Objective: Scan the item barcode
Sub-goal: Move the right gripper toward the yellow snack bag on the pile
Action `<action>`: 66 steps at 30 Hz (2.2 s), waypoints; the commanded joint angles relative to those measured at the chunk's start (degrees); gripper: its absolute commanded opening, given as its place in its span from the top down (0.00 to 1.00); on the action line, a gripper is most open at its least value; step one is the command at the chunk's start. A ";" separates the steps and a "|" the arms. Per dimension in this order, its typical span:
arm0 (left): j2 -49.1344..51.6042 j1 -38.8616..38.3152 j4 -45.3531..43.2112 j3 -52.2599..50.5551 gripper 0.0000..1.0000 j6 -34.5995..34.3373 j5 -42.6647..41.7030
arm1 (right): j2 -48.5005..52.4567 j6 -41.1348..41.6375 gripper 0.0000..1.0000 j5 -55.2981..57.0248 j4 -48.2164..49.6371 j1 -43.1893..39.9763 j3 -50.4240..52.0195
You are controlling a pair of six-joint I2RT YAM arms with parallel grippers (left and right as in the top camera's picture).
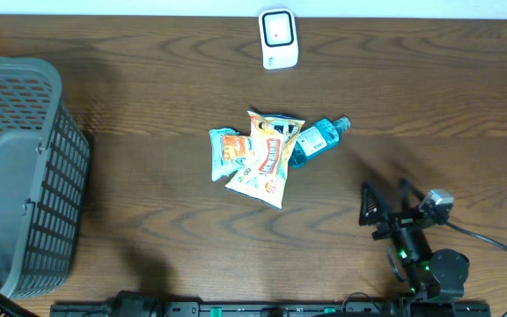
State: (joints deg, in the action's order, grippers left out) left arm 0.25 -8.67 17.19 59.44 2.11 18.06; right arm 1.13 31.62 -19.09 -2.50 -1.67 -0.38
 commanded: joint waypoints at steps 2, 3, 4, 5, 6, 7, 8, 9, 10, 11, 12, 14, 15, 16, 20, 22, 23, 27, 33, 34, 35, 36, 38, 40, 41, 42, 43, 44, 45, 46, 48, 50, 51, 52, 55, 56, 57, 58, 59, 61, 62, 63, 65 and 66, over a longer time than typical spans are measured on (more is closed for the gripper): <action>-0.09 0.24 0.17 -0.35 0.02 -0.50 -0.92 | 0.00 15.10 0.01 -15.23 -0.11 0.26 0.07; -0.09 0.24 0.31 -0.35 0.02 -0.50 -0.90 | 0.00 15.41 0.01 -15.23 0.02 0.26 0.07; -0.09 0.24 0.44 -0.35 0.02 -0.50 -0.90 | 0.00 16.63 0.01 -15.19 0.46 0.26 0.07; -0.09 0.24 0.66 -0.35 0.02 -0.48 -0.87 | 0.00 17.92 0.01 -15.37 0.35 0.26 0.07; -0.09 0.26 0.81 -0.35 0.02 -0.48 -0.87 | 0.00 19.93 0.01 -15.76 0.35 0.26 0.07; -0.09 0.26 0.81 -0.35 0.02 -0.48 -0.87 | 0.00 21.75 0.01 -16.02 0.35 0.26 0.07; -0.09 0.26 0.81 -0.35 0.02 -0.44 -0.85 | 0.00 23.47 0.01 -16.02 0.42 0.26 0.07; -0.09 0.26 0.79 -0.35 0.02 -0.22 -0.39 | 0.00 23.98 0.01 -16.06 0.35 0.26 0.07; -0.09 0.24 0.79 -0.35 0.02 -0.24 0.57 | 0.00 24.06 0.01 -16.55 0.24 0.26 0.07; -0.09 0.24 0.81 -0.35 0.02 -0.26 1.99 | 0.00 24.06 0.01 -16.98 0.04 0.26 0.07; -0.09 0.24 0.79 -0.35 0.02 -0.26 3.39 | 0.00 24.04 0.01 -17.00 0.02 0.26 0.07; -0.09 0.24 0.76 -0.35 0.02 -0.26 6.40 | 0.00 24.02 0.01 -16.87 -0.04 0.26 0.07; -0.09 0.24 0.74 -0.35 0.02 -0.26 7.67 | 0.00 24.06 0.01 -17.14 -0.04 0.26 0.07; -0.09 0.24 0.74 -0.35 0.02 -0.28 8.41 | 0.00 24.06 0.01 -17.31 0.00 0.26 0.07; -0.09 0.24 0.70 -0.35 0.02 -0.31 8.50 | 0.00 24.06 0.01 -16.94 0.02 0.26 0.07; -0.09 0.24 0.46 -0.35 0.02 -0.31 8.50 | 0.00 24.06 0.01 -16.83 0.11 0.22 0.07; -0.07 0.24 0.52 -0.37 0.02 -0.33 8.44 | 0.00 24.04 0.01 -16.83 0.11 0.22 0.07; -0.02 0.24 0.37 -0.50 0.02 -0.31 8.35 | 0.00 20.04 0.01 -19.19 0.11 0.22 0.07; -0.02 0.24 0.33 -3.69 0.02 -6.10 8.33 | 0.00 16.13 0.01 -21.03 -0.09 0.24 0.07; -0.02 0.24 0.33 -4.52 0.02 -7.74 8.33 | 0.00 15.69 0.01 -21.62 -0.09 0.24 0.07; -0.02 0.24 0.33 -5.60 0.02 -9.88 8.35 | 0.00 15.41 0.01 -22.18 -0.11 0.24 0.07; -0.02 0.24 -0.02 -6.82 0.02 -12.48 8.33 | 0.00 15.06 0.01 -22.73 -0.11 0.24 0.07; -0.02 0.24 -2.08 -9.51 0.02 -16.65 8.31 | 0.00 14.51 0.01 -23.30 -0.15 0.24 0.07; -0.02 0.24 -4.98 -12.52 0.02 -19.30 7.80 | 0.00 14.58 0.01 -23.32 -0.22 0.24 0.00; -0.02 0.24 -6.88 -14.62 0.02 -20.24 5.99 | 0.00 14.51 0.01 -23.50 -0.50 0.24 -0.31; -0.02 0.24 -7.52 -15.39 0.02 -20.22 4.90 | 0.00 14.53 0.01 -23.50 -0.72 0.24 -0.50; -0.02 0.24 -9.20 -18.01 0.02 -20.22 1.27 | 0.00 14.19 0.01 -23.50 -2.12 0.24 -1.73; -0.02 0.24 -9.40 -19.15 0.02 -20.22 -0.24 | 0.00 13.22 0.01 -23.47 -3.48 0.24 -2.75; -0.02 0.24 -9.62 -20.20 0.02 -20.22 -1.38 | 0.00 11.85 0.01 -23.30 -5.60 0.24 -4.09; -0.02 0.24 -9.92 -21.38 0.02 -20.22 -2.27 | 0.00 10.56 0.01 -22.60 -8.11 0.24 -5.53; -0.02 0.24 -10.95 -24.11 0.02 -20.24 -2.67 | 0.02 6.91 0.01 -18.69 -16.61 0.24 -10.08; -0.02 0.24 -11.93 -26.60 0.02 -20.24 -2.64 | 0.20 4.35 0.01 -14.16 -24.04 0.24 -14.16; -0.02 0.24 -12.37 -27.93 0.02 -20.28 -2.67 | 0.52 3.50 0.01 -12.26 -26.93 0.24 -15.91; -0.02 0.24 -12.92 -29.51 0.02 -20.63 -2.67 | 1.14 2.58 0.01 -10.32 -29.81 0.24 -17.73; -0.02 0.24 -15.61 -34.51 0.02 -20.68 -2.64 | 4.31 0.63 0.02 -7.23 -34.56 0.24 -21.86; -0.02 0.24 -17.07 -36.39 0.02 -20.72 -2.67 | 6.14 0.42 0.02 -6.91 -35.08 0.24 -23.08; -0.02 0.24 -19.91 -39.58 0.02 -21.55 -2.67 | 9.57 -0.04 0.02 -6.91 -35.06 0.28 -24.57; -0.02 0.24 -21.14 -40.96 0.02 -22.25 -2.67 | 11.39 -0.15 0.03 -6.91 -35.04 0.28 -25.20; -0.02 0.24 -22.67 -42.60 0.02 -23.28 -2.67 | 13.79 -0.70 0.03 -6.91 -34.99 0.28 -25.97; -0.02 0.24 -24.92 -45.46 0.02 -24.83 -2.71 | 18.51 -1.95 0.05 -6.91 -34.99 0.28 -27.43; -0.02 0.24 -25.92 -46.90 0.02 -25.35 -2.73 | 21.29 -2.51 0.06 -6.93 -34.99 0.28 -28.30; -0.02 0.24 -26.84 -48.11 0.02 -25.35 -3.08 | 23.56 -2.67 0.07 -6.93 -34.99 0.33 -29.05; -0.02 0.24 -28.96 -51.08 0.02 -25.35 -4.39 | 28.37 -3.65 0.08 -6.91 -34.97 0.98 -30.95; -0.02 0.24 -29.64 -52.30 0.02 -25.35 -4.85 | 30.56 -4.07 0.09 -6.91 -34.97 1.60 -32.02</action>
State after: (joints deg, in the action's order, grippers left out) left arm 0.34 -8.67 -10.46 10.66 -21.69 15.46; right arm 26.15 30.83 -26.92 -37.54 -1.56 -28.80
